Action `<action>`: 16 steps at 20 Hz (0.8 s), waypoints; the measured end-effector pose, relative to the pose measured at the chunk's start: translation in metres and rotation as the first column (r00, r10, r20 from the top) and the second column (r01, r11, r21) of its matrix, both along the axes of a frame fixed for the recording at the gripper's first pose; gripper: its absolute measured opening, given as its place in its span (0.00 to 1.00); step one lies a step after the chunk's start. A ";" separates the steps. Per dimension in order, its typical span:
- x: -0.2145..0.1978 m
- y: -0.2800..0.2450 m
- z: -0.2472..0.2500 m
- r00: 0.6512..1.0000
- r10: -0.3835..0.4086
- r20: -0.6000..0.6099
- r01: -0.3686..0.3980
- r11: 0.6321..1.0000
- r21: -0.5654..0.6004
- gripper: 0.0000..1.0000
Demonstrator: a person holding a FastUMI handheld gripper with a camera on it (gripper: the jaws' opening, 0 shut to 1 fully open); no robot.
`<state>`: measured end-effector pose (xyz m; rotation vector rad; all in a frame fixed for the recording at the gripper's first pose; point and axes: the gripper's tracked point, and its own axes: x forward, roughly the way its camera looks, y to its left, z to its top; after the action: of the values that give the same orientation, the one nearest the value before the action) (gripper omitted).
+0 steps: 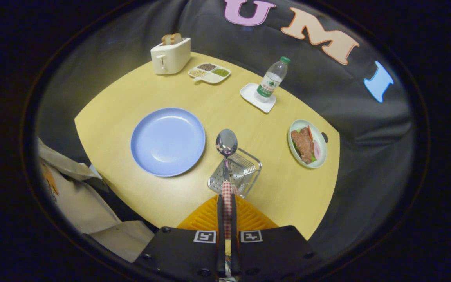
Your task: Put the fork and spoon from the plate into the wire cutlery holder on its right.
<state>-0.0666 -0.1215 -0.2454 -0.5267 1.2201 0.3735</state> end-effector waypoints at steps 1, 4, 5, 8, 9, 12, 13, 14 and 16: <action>-0.001 -0.005 0.002 1.000 0.013 -0.019 -0.014 1.000 -0.007 0.08; -0.007 -0.017 0.005 0.996 0.028 -0.089 -0.030 0.999 -0.021 0.08; -0.009 -0.021 0.006 0.993 0.032 -0.114 -0.036 0.999 -0.028 0.08; -0.010 -0.035 0.006 0.984 0.045 -0.173 -0.060 0.995 -0.078 0.08; -0.008 -0.038 0.007 0.981 0.053 -0.186 -0.070 0.994 -0.089 0.08; -0.008 -0.035 0.008 0.967 0.073 -0.244 -0.097 0.991 -0.087 0.08; -0.006 -0.035 0.006 0.961 0.080 -0.264 -0.106 0.991 -0.086 0.08; -0.003 -0.037 0.005 0.957 0.080 -0.280 -0.109 0.990 -0.090 0.08; -0.001 -0.042 0.002 0.944 0.081 -0.321 -0.123 0.986 -0.113 0.08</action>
<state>-0.0673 -0.1638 -0.2439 -0.6633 1.5380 0.4810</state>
